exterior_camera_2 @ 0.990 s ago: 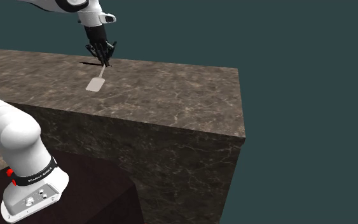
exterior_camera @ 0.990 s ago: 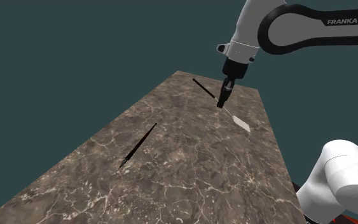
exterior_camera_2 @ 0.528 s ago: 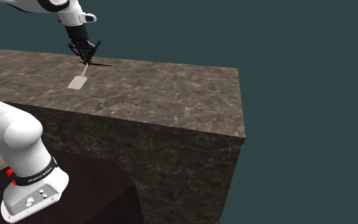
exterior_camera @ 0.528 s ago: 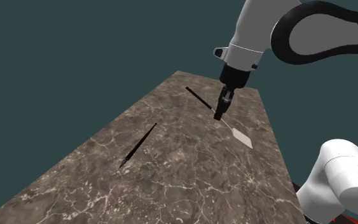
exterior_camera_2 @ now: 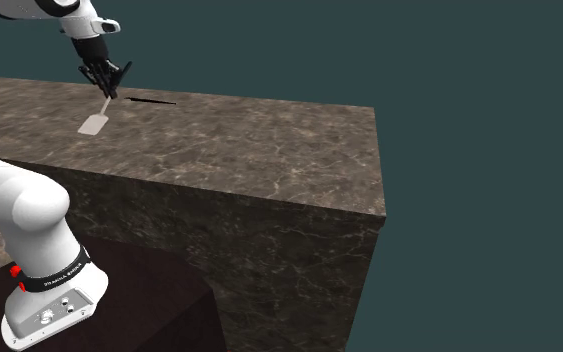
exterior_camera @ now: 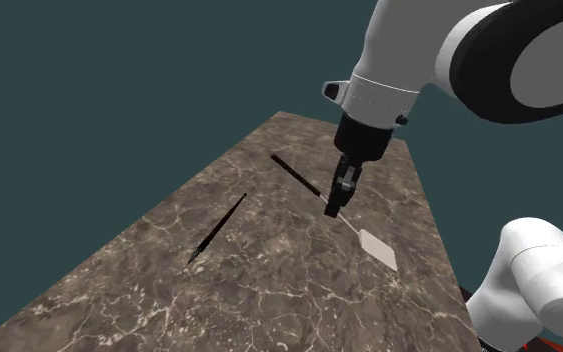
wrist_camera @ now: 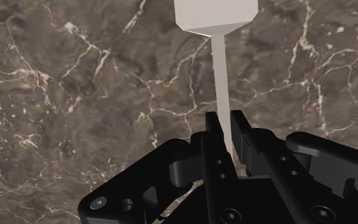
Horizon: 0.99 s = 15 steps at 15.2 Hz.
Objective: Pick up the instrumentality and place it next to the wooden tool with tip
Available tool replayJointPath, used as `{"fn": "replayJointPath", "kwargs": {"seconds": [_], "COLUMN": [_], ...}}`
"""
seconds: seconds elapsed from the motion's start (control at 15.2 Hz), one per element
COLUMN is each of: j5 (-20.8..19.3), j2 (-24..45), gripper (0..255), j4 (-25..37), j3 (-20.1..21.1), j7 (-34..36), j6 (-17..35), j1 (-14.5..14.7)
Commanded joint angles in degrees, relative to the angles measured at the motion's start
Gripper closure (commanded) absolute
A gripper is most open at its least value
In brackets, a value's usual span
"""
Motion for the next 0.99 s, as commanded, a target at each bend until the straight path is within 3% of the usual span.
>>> {"fn": "replayJointPath", "kwargs": {"seconds": [0.0,0.59,0.92], "j5": [0.7,1.0,0.9], "j2": [0.6,8.4,9.3], "gripper": [255,255,255], "j4": [1.0,9.3,7.1], "j3": [2.3,13.2,14.3], "j7": [3.0,16.9,17.9], "j6": [-0.2,0.3,3.4], "j1": [0.9,3.4,3.6]}}
